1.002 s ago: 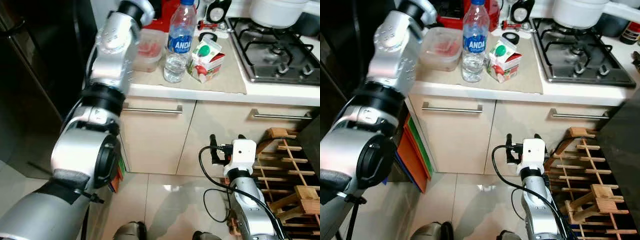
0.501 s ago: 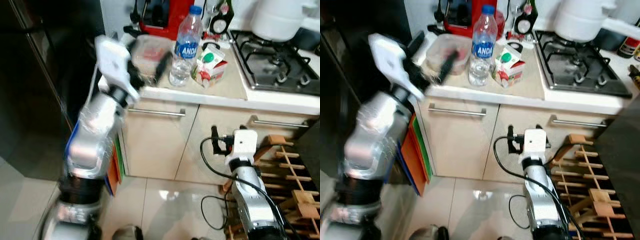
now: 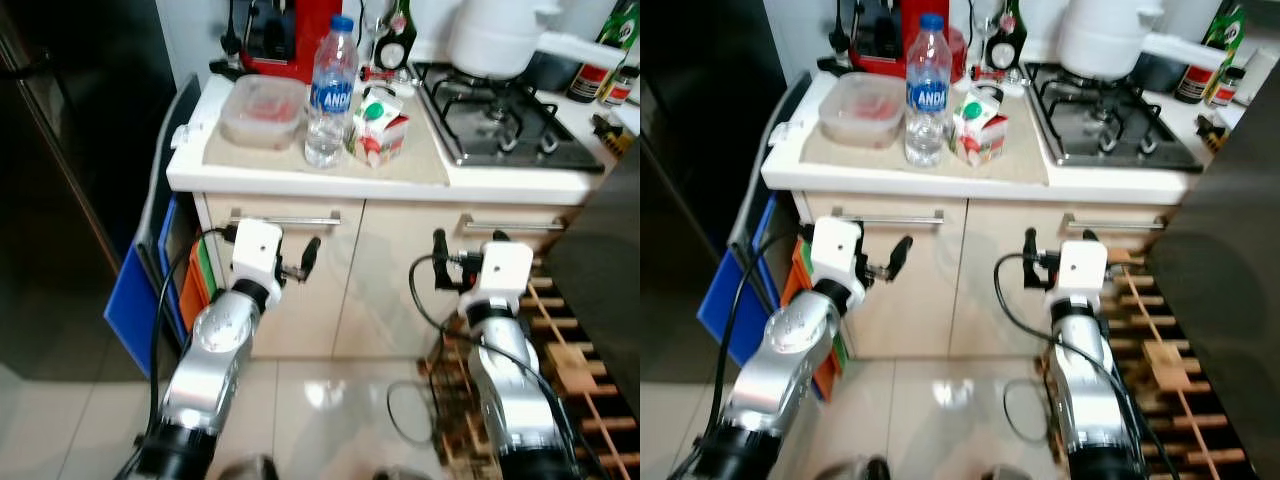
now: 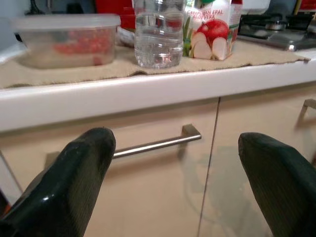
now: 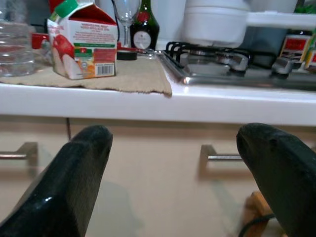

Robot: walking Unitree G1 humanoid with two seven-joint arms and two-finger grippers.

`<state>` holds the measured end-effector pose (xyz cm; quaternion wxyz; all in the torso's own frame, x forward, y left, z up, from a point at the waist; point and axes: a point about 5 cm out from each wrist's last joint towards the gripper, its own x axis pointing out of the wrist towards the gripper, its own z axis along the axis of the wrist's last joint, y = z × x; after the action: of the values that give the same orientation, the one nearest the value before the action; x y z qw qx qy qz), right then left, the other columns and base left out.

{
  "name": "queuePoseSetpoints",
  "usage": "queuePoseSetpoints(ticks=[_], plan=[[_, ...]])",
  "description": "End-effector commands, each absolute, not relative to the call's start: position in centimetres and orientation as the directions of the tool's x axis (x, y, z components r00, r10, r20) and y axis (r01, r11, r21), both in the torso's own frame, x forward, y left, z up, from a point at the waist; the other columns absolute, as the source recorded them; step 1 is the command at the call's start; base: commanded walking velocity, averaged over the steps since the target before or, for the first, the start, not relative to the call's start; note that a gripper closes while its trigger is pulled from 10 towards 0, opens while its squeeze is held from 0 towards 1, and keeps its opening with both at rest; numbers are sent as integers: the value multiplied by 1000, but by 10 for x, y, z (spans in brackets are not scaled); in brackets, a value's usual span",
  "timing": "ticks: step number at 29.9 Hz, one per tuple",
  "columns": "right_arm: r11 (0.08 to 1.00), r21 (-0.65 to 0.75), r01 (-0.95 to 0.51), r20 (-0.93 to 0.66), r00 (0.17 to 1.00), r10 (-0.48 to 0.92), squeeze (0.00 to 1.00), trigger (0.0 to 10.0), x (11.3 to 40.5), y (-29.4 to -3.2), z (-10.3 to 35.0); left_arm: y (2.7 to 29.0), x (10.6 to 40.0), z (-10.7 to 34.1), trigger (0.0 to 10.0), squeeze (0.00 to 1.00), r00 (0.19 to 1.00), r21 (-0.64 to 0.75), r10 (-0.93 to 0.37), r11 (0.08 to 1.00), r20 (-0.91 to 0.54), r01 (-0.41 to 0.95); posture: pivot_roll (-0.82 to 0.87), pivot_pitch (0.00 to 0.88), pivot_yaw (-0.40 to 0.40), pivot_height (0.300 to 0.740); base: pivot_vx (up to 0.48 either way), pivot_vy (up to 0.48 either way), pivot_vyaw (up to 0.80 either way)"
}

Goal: Restocking fridge

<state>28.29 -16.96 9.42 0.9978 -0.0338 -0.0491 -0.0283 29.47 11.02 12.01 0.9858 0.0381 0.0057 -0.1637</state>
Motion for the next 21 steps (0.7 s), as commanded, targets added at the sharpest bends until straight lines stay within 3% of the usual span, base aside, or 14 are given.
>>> queuePoseSetpoints(ticks=[1, 21], plan=[[996, -62, 67, 95, 994, -61, 0, 10000, 281, -172, 94, 104, 295, 127, 10000, 0, 934, 79, -358, 931, 6, 357, 41, 0, 2, 740, 0, 0, -763], [996, -69, 51, 45, 998, -48, 0, 10000, 274, -176, 82, 100, 298, 133, 10000, 0, 886, 100, -461, 885, 53, 455, 37, 0, 12, 740, 0, 0, -742]])
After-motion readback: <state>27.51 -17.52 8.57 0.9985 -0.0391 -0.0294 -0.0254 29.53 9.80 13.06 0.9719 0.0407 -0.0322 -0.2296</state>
